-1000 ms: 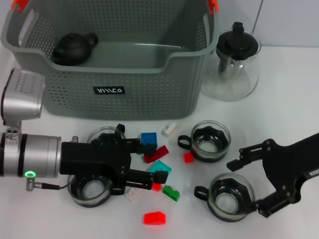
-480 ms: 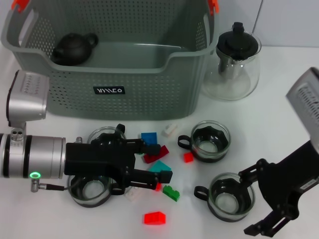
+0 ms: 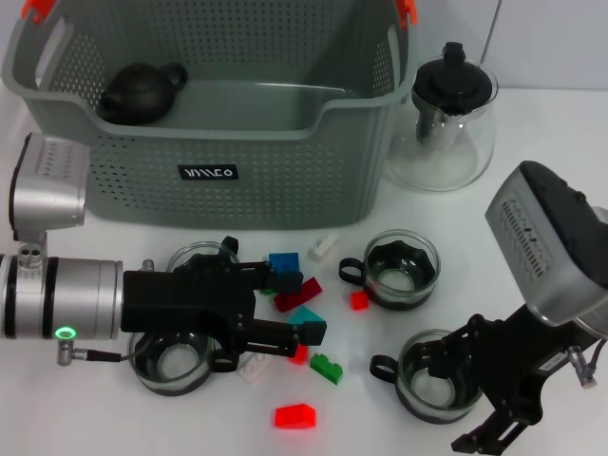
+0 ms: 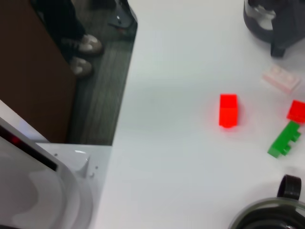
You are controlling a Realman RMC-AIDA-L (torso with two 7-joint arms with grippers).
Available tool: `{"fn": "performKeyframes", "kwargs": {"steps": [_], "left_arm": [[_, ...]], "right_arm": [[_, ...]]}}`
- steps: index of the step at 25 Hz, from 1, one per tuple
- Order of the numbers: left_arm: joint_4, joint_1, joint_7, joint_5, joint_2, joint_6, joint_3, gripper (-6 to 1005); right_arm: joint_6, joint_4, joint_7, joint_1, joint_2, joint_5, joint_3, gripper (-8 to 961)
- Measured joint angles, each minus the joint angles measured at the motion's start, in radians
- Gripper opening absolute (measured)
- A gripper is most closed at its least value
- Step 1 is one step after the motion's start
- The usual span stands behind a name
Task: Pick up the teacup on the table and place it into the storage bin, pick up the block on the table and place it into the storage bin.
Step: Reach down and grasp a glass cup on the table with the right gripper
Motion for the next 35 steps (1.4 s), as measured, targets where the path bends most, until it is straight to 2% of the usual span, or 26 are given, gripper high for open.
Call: {"fn": "performKeyframes", "kwargs": {"steps": [11,22,28,33,35], "left_arm": [[0.0,0.006,0.004,0.0,0.0,-0.003,-0.001,851],[0.0,0.01,0.006,0.0,0.001,-0.003,-0.001,849],[0.0,0.01,0.006,0.0,0.002,-0.003,-0.001,849],[0.0,0.011,0.006,-0.002,0.003,-0.003,-0.001,848],[0.0,0.012,0.006,-0.003,0.003,-0.003,-0.001,848]], "right_arm": [[0.082,0.001,0.051,0.001,0.001,-0.007,-0.126,843],[0.095,0.003,0.079,0.001,0.002,-0.003,-0.146,826],[0.087,0.007,0.101,0.001,0.002,-0.01,-0.179,606],[0.101,0.007,0.108,0.0,0.002,-0.018,-0.198,379],[0.106,0.003,0.108,-0.002,0.002,-0.018,-0.197,218]]}}
